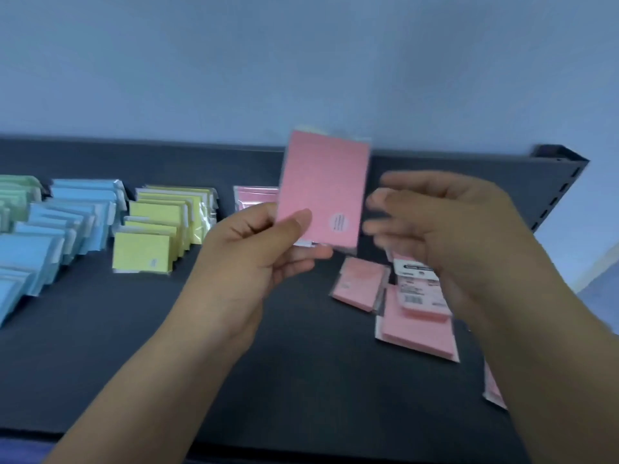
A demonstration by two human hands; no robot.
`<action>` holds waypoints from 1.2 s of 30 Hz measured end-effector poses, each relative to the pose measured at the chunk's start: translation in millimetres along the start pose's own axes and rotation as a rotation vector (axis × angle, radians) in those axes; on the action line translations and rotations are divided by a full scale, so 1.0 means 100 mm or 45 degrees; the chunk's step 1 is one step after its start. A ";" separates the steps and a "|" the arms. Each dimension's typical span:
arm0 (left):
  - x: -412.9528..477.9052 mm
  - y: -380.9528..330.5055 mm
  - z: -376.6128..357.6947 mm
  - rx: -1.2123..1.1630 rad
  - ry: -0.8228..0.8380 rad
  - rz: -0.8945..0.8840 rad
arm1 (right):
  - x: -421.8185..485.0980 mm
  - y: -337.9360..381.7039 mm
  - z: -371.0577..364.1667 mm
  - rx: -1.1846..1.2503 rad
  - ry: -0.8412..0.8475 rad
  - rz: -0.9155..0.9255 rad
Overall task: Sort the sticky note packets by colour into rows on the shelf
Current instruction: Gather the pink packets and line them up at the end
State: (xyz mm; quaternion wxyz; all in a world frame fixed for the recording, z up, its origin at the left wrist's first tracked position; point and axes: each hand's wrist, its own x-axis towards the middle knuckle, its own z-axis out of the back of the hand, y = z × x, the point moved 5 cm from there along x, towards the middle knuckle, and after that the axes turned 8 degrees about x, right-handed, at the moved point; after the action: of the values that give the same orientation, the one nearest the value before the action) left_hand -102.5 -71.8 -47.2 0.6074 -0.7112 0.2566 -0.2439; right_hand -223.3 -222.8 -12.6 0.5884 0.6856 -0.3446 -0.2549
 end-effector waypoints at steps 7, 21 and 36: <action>0.13 -0.22 0.57 0.404 0.039 -0.314 | -0.12 -0.23 -0.64 -0.108 0.044 -0.085; 0.37 -0.27 1.08 -0.020 0.022 0.062 | -0.31 -0.30 -1.35 -0.622 0.041 0.550; 0.60 -0.25 1.16 0.672 0.257 -0.090 | -0.01 -0.32 -1.07 -0.840 -0.124 0.231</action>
State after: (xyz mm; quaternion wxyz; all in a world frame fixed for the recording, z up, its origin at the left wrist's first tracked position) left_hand 21.0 -22.4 -36.8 0.7340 -0.5090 0.2186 -0.3930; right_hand -137.5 -152.2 -24.7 0.7816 0.4119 -0.3309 -0.3316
